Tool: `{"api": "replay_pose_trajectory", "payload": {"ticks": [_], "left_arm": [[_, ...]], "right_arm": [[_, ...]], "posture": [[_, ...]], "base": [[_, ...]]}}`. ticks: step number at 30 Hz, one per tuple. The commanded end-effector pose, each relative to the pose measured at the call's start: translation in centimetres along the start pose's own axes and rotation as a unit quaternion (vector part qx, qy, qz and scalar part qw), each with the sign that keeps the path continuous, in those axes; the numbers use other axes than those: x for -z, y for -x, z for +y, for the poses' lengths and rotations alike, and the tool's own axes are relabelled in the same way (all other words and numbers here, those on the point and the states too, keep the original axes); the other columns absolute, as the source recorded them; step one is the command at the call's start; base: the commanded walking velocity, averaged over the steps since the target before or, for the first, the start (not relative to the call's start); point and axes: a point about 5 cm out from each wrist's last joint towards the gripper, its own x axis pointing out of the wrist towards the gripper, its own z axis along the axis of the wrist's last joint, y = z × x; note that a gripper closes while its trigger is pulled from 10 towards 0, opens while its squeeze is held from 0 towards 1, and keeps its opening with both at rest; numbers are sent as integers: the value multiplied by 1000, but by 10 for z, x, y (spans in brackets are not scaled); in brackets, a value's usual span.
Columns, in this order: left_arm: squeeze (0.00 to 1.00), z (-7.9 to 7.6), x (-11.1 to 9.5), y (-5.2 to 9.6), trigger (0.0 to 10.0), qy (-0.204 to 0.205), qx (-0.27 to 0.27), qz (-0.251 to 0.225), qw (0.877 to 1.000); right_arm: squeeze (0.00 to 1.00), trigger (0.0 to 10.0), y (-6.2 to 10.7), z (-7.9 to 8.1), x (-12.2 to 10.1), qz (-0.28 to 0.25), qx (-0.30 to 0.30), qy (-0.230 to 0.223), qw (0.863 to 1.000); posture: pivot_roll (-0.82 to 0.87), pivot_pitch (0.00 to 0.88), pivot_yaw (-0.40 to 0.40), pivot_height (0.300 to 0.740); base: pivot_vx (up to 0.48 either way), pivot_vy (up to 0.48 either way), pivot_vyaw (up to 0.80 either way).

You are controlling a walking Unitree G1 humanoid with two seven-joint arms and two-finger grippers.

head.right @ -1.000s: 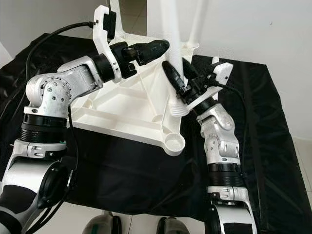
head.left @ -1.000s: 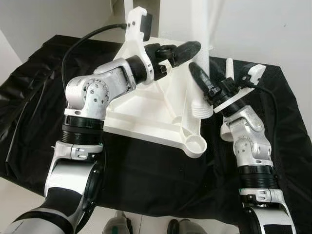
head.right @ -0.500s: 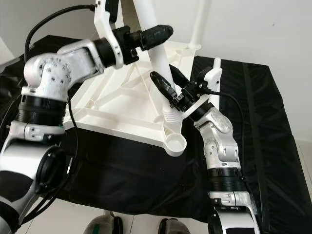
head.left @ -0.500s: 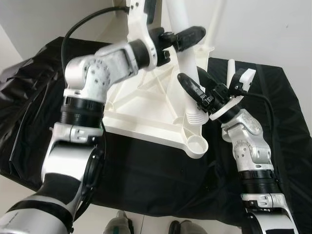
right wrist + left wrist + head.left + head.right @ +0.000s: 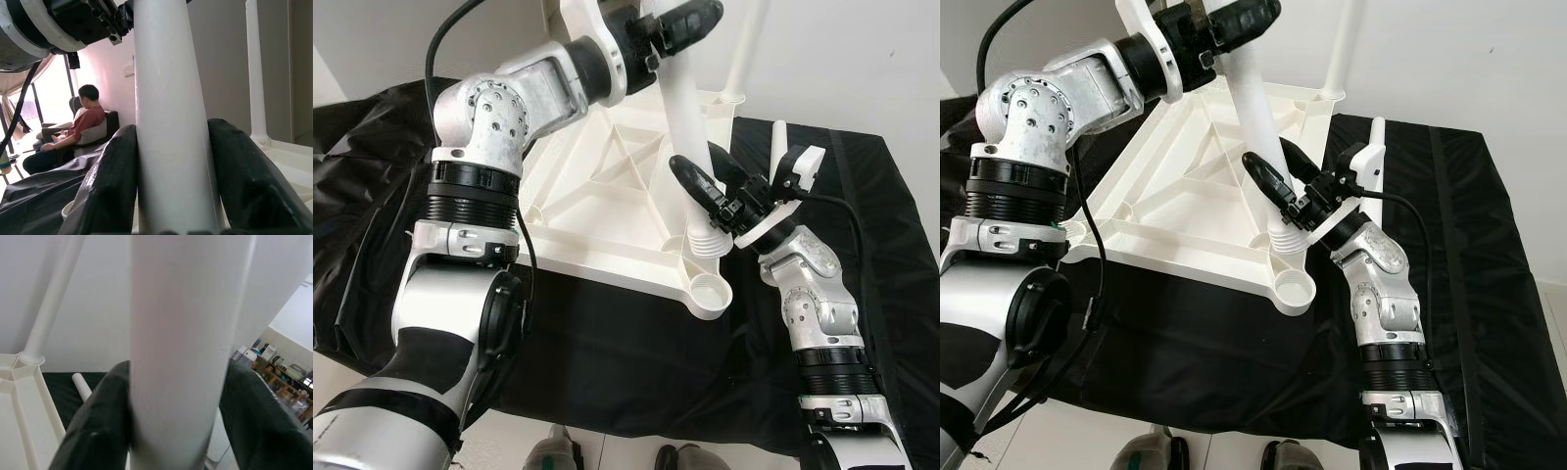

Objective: Building children table

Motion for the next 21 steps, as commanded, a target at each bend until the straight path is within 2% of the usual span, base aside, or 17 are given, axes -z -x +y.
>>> {"api": "replay_pose_trajectory", "payload": {"ticks": [1, 14, 15, 16, 17, 19, 20, 21], "left_arm": [[0, -12, -4, -3, 0, -1, 80, -1, 997], [0, -14, -2, -3, 0, 4, 87, 1, 996], [0, -14, -1, -5, 4000, -3, 81, 9, 997], [0, -14, -1, -5, 4000, -3, 81, 9, 997], [0, -14, 0, -6, 10000, -6, 78, 13, 997], [0, -14, 1, -6, 10000, -8, 77, 16, 997], [0, -14, 0, -7, 10000, -7, 76, 16, 997], [0, -14, 0, -7, 10000, -6, 76, 16, 997]], "right_arm": [[0, 10000, -1, 2, -1, 1, -10, 4, 1000], [0, 10000, -2, -2, 1, 24, -1, -10, 1000], [0, 10000, -2, -5, 2, 35, 5, -18, 999], [0, 10000, -2, -5, 2, 35, 5, -18, 999], [0, 10000, -1, -6, 2, 37, 7, -18, 999], [0, 10000, -1, -7, 2, 39, 7, -18, 999], [1000, 10000, -1, -8, 2, 38, 9, -21, 999], [1000, 10000, -1, -9, 2, 37, 11, -23, 999]], "posture": [[-8, 17, 43, 740], [-4, 35, 34, 740], [1, 34, 27, 740], [1, 34, 27, 740], [4, 32, 25, 740], [4, 32, 25, 740], [10, 30, 20, 740], [10, 30, 20, 740]], "base": [[0, 0, 0], [0, 0, 0], [0, 0, 0], [0, 0, 0], [0, 0, 0], [0, 0, 0], [0, 0, 0], [0, 0, 0]]}}
